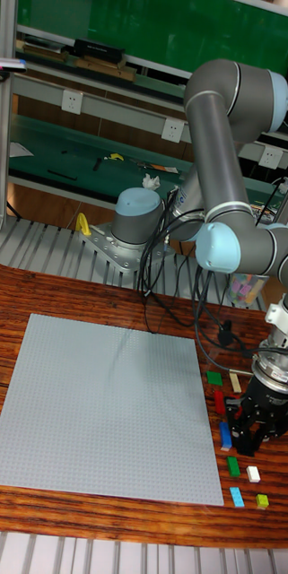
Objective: Build with small Lego blocks
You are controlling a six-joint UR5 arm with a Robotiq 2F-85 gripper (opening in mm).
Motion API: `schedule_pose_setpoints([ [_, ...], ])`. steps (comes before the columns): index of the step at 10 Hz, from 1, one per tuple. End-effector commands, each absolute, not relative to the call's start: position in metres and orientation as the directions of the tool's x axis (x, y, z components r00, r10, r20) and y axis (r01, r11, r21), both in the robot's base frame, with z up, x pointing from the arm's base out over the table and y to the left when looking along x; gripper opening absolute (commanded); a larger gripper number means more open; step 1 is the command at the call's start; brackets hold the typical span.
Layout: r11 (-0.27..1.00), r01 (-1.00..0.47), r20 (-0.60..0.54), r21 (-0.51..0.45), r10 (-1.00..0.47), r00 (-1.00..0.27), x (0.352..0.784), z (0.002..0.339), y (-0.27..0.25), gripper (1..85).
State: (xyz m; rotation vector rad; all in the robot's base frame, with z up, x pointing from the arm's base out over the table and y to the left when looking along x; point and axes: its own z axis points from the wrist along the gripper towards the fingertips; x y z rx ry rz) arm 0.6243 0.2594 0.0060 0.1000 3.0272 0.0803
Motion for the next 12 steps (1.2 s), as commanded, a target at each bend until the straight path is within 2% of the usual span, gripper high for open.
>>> schedule_pose_setpoints([
  [1, 0.992, 0.093, -0.077, 0.085, 0.1, -0.992, 0.621, 0.022, 0.271, 1.3],
  [5, 0.997, 0.052, -0.063, 0.063, 0.056, -0.996, 0.62, 0.038, 0.263, 1.3],
  [7, 0.996, 0.026, -0.057, 0.09, 0.031, -0.998, 0.621, 0.051, 0.265, 1.3],
  [10, 0.994, 0.045, -0.122, 0.103, 0.058, -0.991, 0.639, 0.053, 0.267, 1.3],
  [12, 0.995, 0.042, -0.126, 0.088, 0.053, -0.991, 0.64, 0.053, 0.263, 1.3],
])
